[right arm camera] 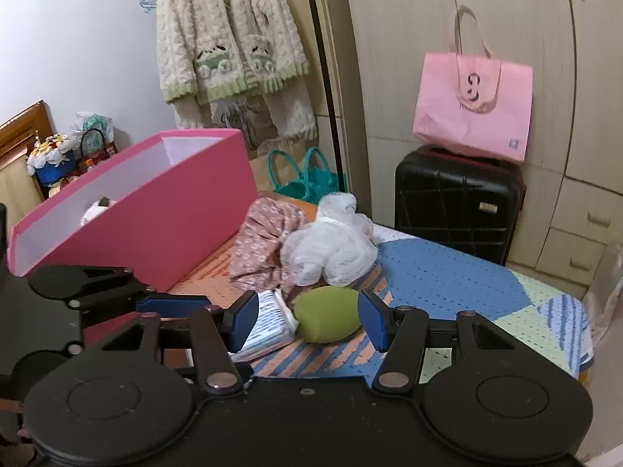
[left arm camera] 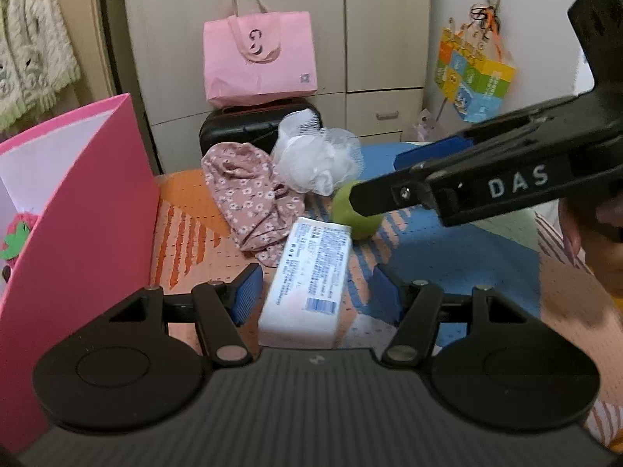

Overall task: Organize soft objects
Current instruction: 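Close the left tool on the white tissue box while the right tool grasps the green sponge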

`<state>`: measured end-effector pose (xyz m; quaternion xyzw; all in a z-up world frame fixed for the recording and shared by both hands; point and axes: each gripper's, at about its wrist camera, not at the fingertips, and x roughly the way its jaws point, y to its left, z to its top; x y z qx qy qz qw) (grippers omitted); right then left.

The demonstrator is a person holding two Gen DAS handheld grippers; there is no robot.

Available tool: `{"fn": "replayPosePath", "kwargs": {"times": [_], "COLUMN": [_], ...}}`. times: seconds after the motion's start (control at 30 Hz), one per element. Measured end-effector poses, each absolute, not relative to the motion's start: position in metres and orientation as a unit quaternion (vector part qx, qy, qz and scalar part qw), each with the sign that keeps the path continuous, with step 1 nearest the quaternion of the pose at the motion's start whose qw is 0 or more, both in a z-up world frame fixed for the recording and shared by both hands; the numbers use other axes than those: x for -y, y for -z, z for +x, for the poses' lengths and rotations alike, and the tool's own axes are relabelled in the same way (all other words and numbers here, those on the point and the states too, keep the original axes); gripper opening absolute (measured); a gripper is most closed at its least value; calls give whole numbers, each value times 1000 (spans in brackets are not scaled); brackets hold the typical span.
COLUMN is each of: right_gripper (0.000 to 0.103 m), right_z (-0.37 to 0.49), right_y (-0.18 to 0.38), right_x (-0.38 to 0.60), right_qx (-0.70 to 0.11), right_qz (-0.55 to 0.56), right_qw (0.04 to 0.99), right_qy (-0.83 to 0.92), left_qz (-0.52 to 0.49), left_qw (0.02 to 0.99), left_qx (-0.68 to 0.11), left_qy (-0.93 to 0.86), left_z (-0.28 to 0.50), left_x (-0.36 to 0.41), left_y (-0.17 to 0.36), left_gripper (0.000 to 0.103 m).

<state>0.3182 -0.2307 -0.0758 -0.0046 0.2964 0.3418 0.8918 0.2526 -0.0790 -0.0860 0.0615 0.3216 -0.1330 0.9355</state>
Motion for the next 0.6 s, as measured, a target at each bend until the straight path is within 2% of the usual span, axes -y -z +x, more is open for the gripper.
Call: {"fn": "replayPosePath", "kwargs": {"times": [0.33, 0.5, 0.6], "right_gripper": [62, 62, 57], "right_z": [348, 353, 349], "right_y": [100, 107, 107], "right_x": [230, 226, 226], "right_qx": [-342, -341, -337], "right_qz": [41, 48, 49], "right_qw": [874, 878, 878], "right_qy": [-344, -332, -336], "left_qz": [52, 63, 64], "left_qw": [930, 935, 934], "left_qx": [-339, -329, -328], "left_qy": [130, 119, 124], "left_z": [266, 269, 269], "left_x": [79, 80, 79], "left_y": [101, 103, 103], "left_gripper": [62, 61, 57]}}
